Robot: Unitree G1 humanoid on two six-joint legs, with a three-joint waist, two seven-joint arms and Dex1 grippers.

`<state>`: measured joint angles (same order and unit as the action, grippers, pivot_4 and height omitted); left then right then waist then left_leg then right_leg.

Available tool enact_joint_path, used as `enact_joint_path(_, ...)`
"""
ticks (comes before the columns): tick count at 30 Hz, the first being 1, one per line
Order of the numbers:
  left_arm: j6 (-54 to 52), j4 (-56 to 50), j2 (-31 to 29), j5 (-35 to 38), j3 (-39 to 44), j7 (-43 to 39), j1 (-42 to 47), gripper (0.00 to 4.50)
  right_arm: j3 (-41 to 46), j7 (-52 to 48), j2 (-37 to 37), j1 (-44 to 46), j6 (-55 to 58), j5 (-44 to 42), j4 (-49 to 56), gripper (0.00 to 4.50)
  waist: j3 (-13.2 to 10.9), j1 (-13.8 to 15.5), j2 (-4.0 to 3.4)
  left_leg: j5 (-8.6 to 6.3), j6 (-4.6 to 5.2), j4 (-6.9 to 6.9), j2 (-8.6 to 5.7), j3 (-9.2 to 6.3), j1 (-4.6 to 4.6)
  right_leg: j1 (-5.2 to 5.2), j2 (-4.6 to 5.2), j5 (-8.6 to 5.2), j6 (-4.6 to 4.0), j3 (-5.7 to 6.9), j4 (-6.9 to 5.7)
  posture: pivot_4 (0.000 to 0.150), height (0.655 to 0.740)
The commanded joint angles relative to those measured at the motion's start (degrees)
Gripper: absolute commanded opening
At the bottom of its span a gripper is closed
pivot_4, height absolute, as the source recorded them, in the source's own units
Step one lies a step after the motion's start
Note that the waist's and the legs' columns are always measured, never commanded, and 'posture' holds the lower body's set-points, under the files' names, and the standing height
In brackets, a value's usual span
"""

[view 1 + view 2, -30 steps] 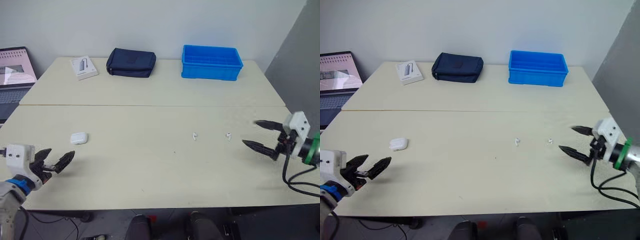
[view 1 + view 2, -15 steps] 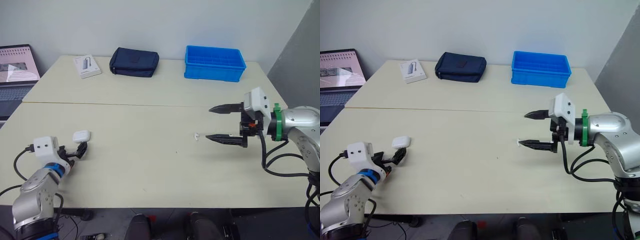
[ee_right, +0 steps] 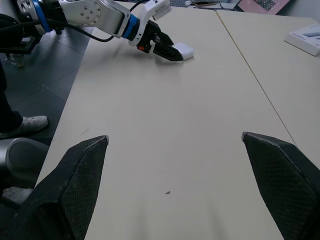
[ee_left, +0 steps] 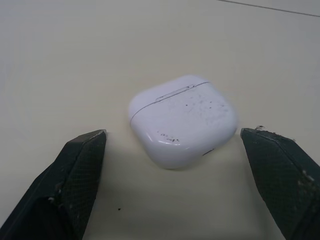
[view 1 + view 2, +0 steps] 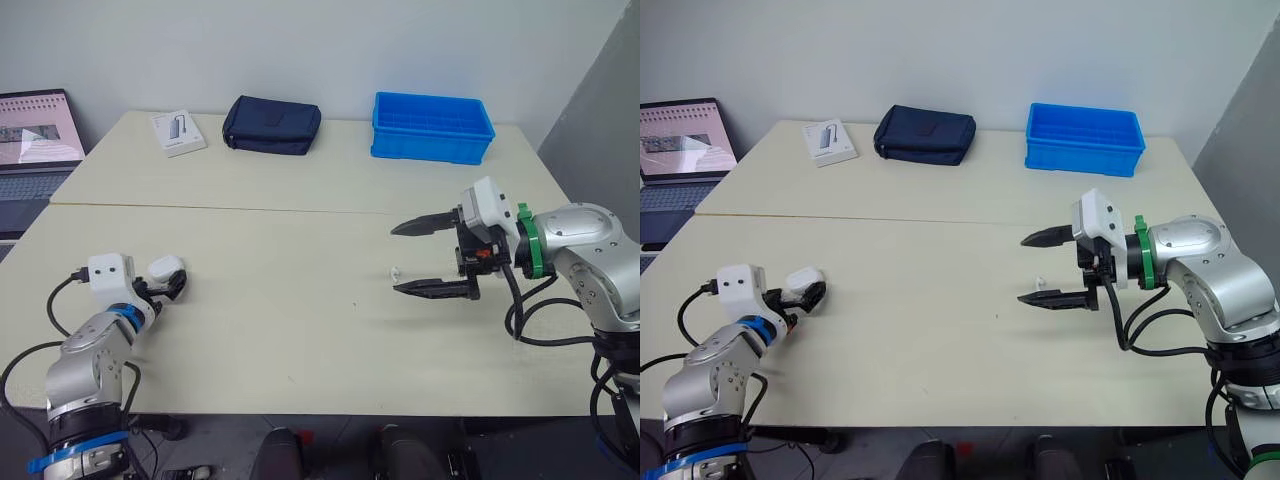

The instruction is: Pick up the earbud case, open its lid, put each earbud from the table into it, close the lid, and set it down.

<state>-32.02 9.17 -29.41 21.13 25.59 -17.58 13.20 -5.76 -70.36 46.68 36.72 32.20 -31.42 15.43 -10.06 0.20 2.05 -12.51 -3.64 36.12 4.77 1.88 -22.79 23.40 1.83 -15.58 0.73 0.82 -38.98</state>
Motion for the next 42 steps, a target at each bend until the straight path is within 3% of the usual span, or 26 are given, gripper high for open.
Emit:
enact_joint_path(1, -1.42, -3.41, 3.39, 0.89, -0.94, 2.46, -0.53, 4.50, 1.83, -1.06, 1.03, 0.35, -0.20, -0.81, 1.10, 4.48, 0.00, 0.01, 0.00, 0.00, 0.00, 0.00, -0.02, 0.00, -0.01, 0.00, 0.02, 0.01, 0.00, 0.00, 0.01, 0.150, 0.7324)
enact_joint_path(13, -1.31, -6.22, 11.73, -0.54, 1.37, 16.32, 2.29, 4.50, 0.90, -1.74, -0.38, 2.30, -0.55, -0.48, -1.33, 4.48, 0.00, 0.00, 0.01, 0.00, 0.00, 0.02, -0.08, 0.00, -0.01, -0.01, 0.08, 0.02, 0.09, -0.03, 0.02, 0.150, 0.7324)
enact_joint_path(34, -3.61, 0.05, 6.13, -2.41, -0.59, 13.82, 5.82, 4.50, 0.58, -1.06, -1.60, 3.10, 2.21, -0.82, 0.25, 4.48, 0.00, -0.18, 0.00, 0.01, 0.01, 0.01, -0.07, -0.02, 0.02, -0.01, 0.05, 0.00, 0.11, 0.00, 0.00, 0.150, 0.7324)
enact_joint_path(38, -3.93, 0.38, 5.73, -2.24, -0.69, 13.07, 5.56, 3.64, 0.57, -0.81, -1.66, 3.12, 2.37, -0.83, 0.60, 4.50, 0.00, -0.19, 0.01, 0.01, 0.01, 0.00, -0.07, -0.03, 0.02, -0.01, 0.05, 0.00, 0.12, 0.00, 0.00, 0.150, 0.7324)
enact_joint_path(40, -4.08, 0.25, 5.31, -2.25, -0.89, 12.54, 5.12, 2.93, 0.69, -0.67, -1.60, 3.08, 2.40, -0.81, 0.87, 4.50, 0.00, -0.17, 0.01, 0.01, 0.01, 0.00, -0.07, -0.03, 0.01, -0.01, 0.05, 0.00, 0.12, 0.00, 0.00, 0.150, 0.7324)
enact_joint_path(42, -3.55, -0.76, 4.69, -1.87, -1.26, 10.49, 4.04, 2.80, 1.16, -0.35, -1.32, 2.86, 2.39, -0.76, 1.23, 4.50, 0.00, -0.18, 0.01, 0.00, 0.00, 0.01, -0.08, -0.02, 0.00, -0.01, 0.06, 0.00, 0.12, -0.01, 0.02, 0.150, 0.7324)
